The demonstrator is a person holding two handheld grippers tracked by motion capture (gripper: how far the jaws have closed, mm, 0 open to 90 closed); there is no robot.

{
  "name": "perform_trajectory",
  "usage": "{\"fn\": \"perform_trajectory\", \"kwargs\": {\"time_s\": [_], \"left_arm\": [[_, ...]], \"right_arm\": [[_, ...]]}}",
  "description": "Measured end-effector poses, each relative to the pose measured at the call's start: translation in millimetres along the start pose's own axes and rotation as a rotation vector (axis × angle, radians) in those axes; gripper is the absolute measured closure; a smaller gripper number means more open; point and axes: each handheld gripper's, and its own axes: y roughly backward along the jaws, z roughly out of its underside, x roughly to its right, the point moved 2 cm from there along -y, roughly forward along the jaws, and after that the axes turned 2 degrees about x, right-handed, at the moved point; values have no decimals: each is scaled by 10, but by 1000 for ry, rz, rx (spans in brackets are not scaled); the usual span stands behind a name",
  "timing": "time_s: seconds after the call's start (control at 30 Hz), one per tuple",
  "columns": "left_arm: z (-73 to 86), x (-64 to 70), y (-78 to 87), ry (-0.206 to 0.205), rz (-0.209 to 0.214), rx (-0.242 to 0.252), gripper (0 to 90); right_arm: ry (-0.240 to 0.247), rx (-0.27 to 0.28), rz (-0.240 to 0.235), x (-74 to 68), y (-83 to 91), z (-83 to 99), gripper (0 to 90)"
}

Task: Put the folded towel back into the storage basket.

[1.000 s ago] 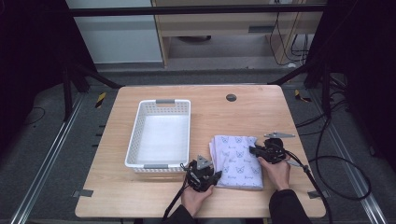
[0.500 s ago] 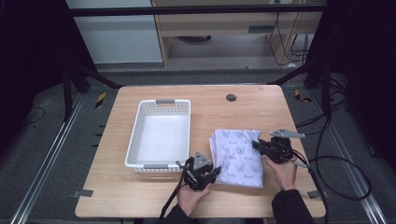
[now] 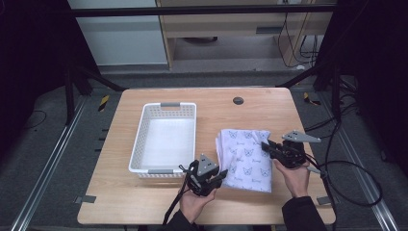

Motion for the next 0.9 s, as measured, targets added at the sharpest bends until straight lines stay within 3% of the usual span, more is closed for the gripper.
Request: {"fn": "perform_trajectory", "kwargs": {"time_s": [0.47,0.9], "left_arm": [[-163,-46,174,-18,8,30,739],[-369,-202,460,-34,-23,74,739]], "right_arm": [[23,60,-7,-110,129,-195,752],[51,129,-24,-339,137,-502,753]]}}
